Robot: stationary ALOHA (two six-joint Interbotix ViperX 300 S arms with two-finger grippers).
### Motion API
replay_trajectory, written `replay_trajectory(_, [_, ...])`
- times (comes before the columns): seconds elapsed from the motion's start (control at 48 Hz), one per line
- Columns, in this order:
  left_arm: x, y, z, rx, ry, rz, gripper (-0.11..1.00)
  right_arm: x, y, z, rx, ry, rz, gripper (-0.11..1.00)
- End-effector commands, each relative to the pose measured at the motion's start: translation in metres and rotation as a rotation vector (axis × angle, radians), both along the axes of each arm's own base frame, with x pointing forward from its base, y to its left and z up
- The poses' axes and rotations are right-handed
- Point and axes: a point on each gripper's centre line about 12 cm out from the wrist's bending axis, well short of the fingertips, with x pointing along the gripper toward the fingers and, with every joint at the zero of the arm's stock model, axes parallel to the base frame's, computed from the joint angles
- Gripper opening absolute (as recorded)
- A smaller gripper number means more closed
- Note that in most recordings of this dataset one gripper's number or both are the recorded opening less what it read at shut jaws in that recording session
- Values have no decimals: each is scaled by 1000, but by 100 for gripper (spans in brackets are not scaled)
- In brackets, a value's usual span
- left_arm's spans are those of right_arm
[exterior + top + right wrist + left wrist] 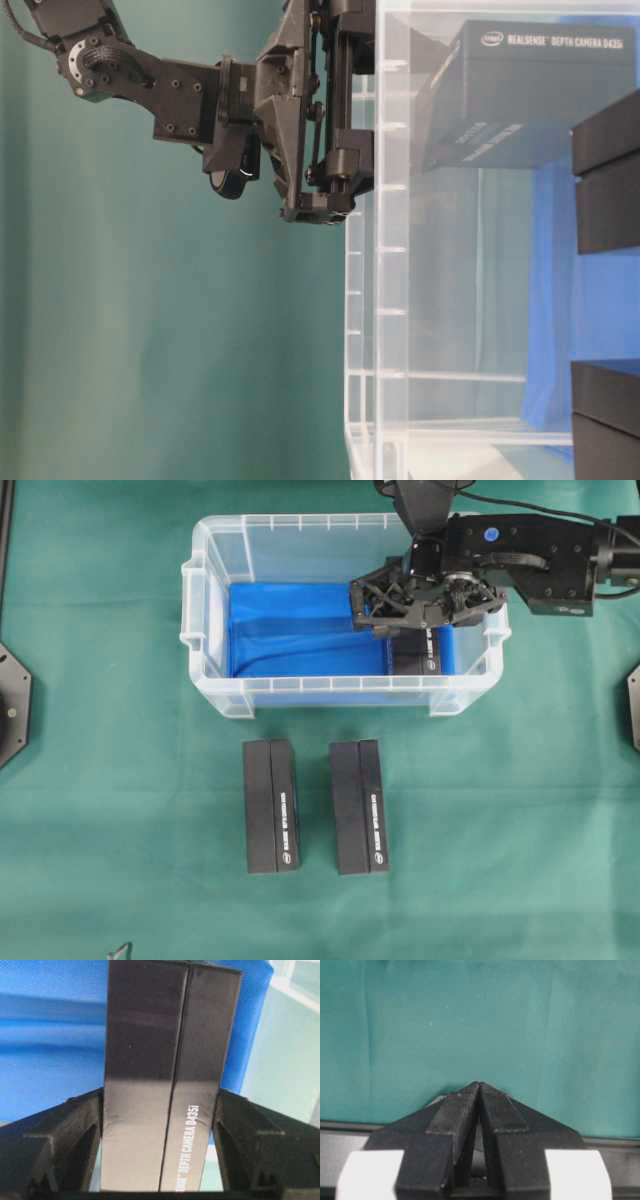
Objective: Take the box out of the case with the right arm.
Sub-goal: 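Close the right gripper on the right black box, then lift the right black box up out of the case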
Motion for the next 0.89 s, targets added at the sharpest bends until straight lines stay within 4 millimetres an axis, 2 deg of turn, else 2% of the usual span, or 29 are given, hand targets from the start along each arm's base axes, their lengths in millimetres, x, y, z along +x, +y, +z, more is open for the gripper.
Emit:
replay_trajectory(0.0, [1, 0, 3, 2, -11, 1, 0, 3, 4, 3, 6, -17, 1, 65])
replay_trajectory(0.437, [1, 1, 3, 3, -12, 1, 0, 4, 5, 7, 10, -9, -3, 65])
replay_trajectory(0.583, [1, 1, 3, 3, -12, 1, 0, 3, 4, 21, 11, 8, -8, 65])
replay_trajectory(0.874, [-1, 1, 4, 3, -18, 0, 0, 0, 4, 68, 8, 3, -20, 65])
